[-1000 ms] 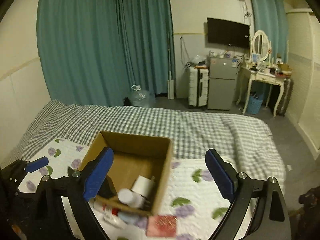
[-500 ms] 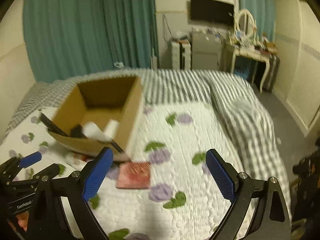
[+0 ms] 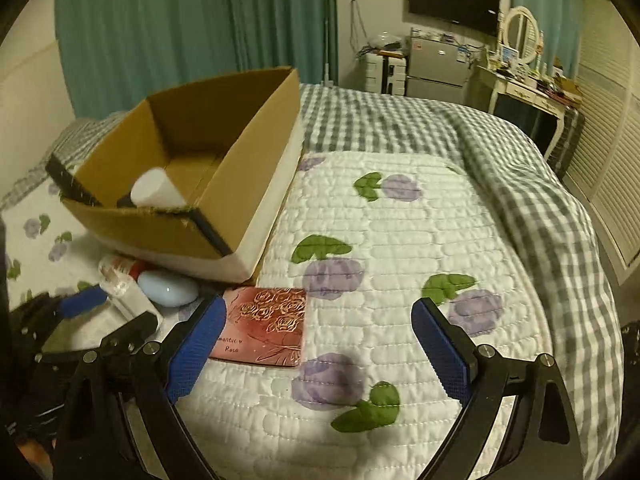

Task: Organize rigid objects
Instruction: 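Grasp the white plug charger with the left tool while the right tool grasps the pink card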

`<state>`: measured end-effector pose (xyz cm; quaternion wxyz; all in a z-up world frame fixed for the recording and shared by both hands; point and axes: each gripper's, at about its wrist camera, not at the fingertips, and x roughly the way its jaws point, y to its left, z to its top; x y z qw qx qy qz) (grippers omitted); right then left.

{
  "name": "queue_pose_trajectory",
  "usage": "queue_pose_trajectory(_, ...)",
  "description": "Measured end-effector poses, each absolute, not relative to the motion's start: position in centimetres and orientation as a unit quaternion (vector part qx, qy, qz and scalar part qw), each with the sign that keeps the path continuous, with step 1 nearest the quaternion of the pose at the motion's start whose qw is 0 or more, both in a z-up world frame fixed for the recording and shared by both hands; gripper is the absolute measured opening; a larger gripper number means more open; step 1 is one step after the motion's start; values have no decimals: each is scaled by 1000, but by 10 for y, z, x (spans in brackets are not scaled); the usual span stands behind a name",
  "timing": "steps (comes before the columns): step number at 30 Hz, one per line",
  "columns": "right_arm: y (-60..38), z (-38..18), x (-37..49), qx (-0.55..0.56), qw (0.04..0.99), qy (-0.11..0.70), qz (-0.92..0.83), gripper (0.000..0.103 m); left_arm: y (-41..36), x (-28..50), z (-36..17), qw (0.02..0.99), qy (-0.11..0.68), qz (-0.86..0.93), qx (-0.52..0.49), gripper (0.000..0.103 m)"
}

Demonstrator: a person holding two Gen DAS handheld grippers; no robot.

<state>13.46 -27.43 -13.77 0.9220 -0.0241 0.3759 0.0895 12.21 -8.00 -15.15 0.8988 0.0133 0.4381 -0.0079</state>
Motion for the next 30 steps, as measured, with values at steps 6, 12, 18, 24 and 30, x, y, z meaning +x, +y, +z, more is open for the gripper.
queue_pose_trajectory(6,-262,-149,137,-37,914,390,106,94,-76,120,-150,900,436,-18,3,40)
queue_pose_trajectory(12,-248,-155,137,-58,907,400,118,94,-55,98,-126,907,420,-12,-7,40)
queue_pose_trajectory(18,-232,-166,150,-69,896,419,127,94,-36,94,-110,911,413,-1,-4,40)
queue_pose_trajectory(24,-219,-179,170,-75,885,441,129,94,-27,95,-109,911,413,3,-5,40)
queue_pose_trajectory(30,-216,-193,181,-78,873,466,121,94,-26,99,-109,909,416,4,-5,40)
